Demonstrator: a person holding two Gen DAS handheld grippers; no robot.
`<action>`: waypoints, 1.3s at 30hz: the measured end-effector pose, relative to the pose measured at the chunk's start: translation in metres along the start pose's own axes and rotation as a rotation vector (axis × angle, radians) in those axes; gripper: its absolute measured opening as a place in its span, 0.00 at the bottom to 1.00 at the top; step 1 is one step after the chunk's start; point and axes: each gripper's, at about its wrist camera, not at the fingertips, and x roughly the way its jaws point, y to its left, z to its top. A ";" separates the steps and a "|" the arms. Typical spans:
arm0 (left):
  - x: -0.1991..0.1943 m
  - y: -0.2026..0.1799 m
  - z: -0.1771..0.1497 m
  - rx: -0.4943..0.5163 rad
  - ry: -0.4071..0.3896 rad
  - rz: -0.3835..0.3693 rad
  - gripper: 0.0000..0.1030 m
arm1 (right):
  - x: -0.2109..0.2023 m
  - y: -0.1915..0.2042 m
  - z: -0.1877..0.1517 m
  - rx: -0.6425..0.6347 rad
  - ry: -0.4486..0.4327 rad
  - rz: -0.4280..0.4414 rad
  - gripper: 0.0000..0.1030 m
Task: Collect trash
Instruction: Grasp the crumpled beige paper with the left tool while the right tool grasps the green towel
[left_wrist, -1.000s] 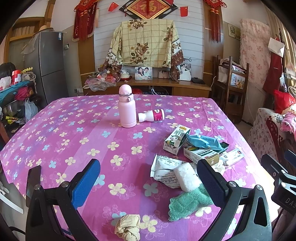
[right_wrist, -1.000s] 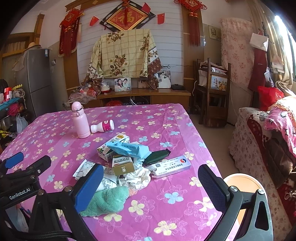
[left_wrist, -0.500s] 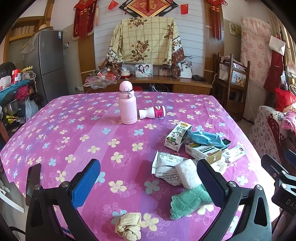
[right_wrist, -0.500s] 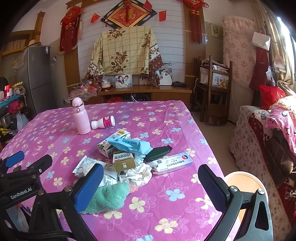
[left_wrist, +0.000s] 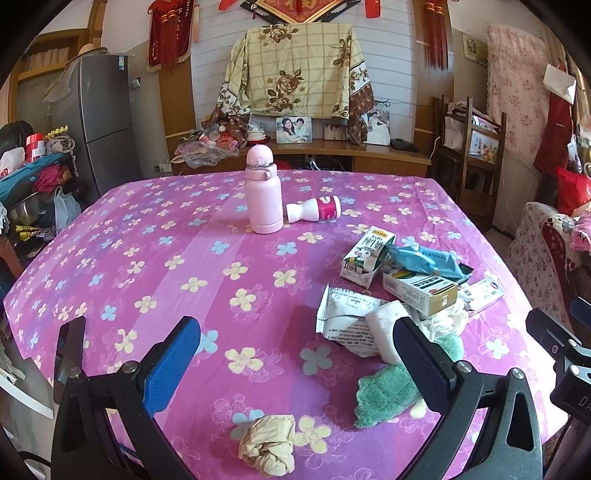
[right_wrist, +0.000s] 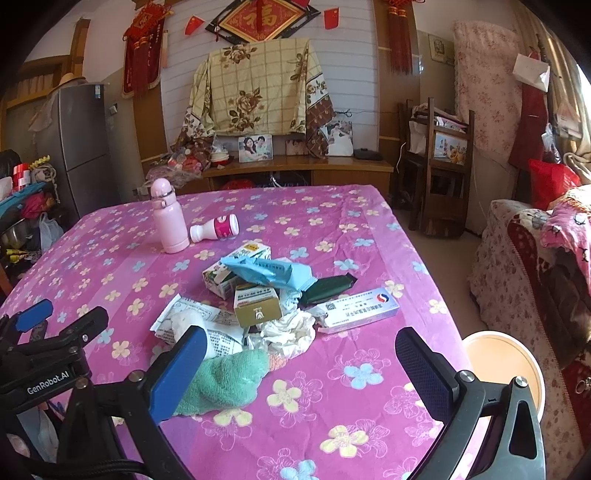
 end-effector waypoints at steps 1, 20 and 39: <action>0.001 0.001 -0.001 -0.001 0.004 0.002 1.00 | 0.001 0.001 -0.001 -0.001 0.008 0.002 1.00; 0.028 0.024 -0.029 0.062 0.196 -0.064 1.00 | 0.056 0.006 -0.029 -0.003 0.245 0.143 1.00; 0.056 0.030 -0.071 0.177 0.448 -0.160 0.51 | 0.118 0.024 -0.054 0.120 0.388 0.398 0.47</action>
